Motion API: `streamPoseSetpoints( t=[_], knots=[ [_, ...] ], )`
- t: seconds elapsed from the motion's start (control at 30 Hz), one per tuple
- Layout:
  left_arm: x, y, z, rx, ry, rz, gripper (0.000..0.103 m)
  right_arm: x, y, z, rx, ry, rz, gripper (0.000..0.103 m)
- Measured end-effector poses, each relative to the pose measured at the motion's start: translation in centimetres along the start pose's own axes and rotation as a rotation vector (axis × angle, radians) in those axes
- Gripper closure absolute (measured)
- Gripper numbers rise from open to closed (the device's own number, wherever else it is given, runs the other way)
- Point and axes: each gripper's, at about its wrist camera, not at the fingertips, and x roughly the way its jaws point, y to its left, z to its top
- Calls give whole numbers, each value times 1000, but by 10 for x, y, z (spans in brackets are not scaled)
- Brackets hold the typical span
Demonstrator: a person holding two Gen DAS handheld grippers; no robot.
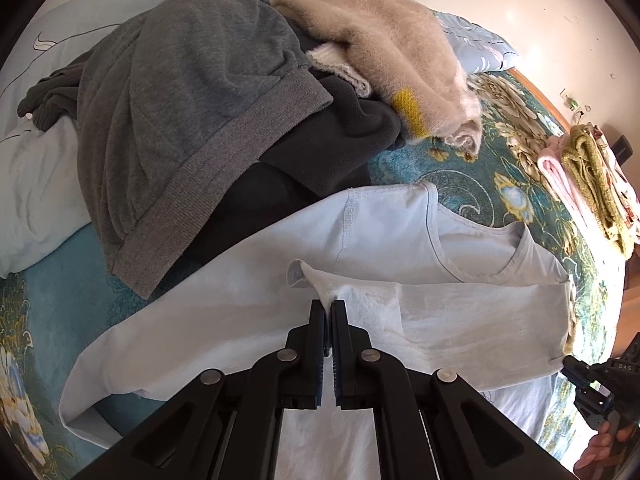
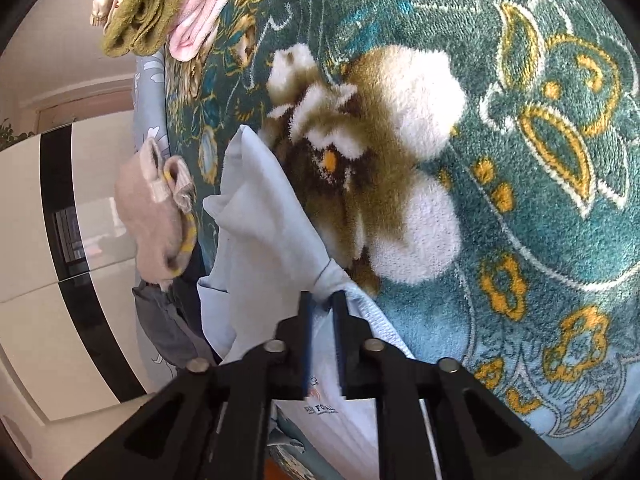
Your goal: Fold clothes
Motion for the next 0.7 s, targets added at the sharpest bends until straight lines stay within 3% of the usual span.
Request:
streamPoseSetpoints(
  t=[0.13,0.4,0.53,0.7],
  knots=[
    [-14,-1,4,29,-54,-3,99,-18,13,-4,-102,-65,-42,99],
    [22,16,-11,-21,48,29,99,-8,-3,-18,-134,-22,-141,99],
    [42,27,-19,-55,104,44,99,-8,-9,-18,-135,-27,-145,99],
    [28,29,-18,-73,117,-32,98,-10,-2,-17,-163,-6,-128,96]
  ],
)
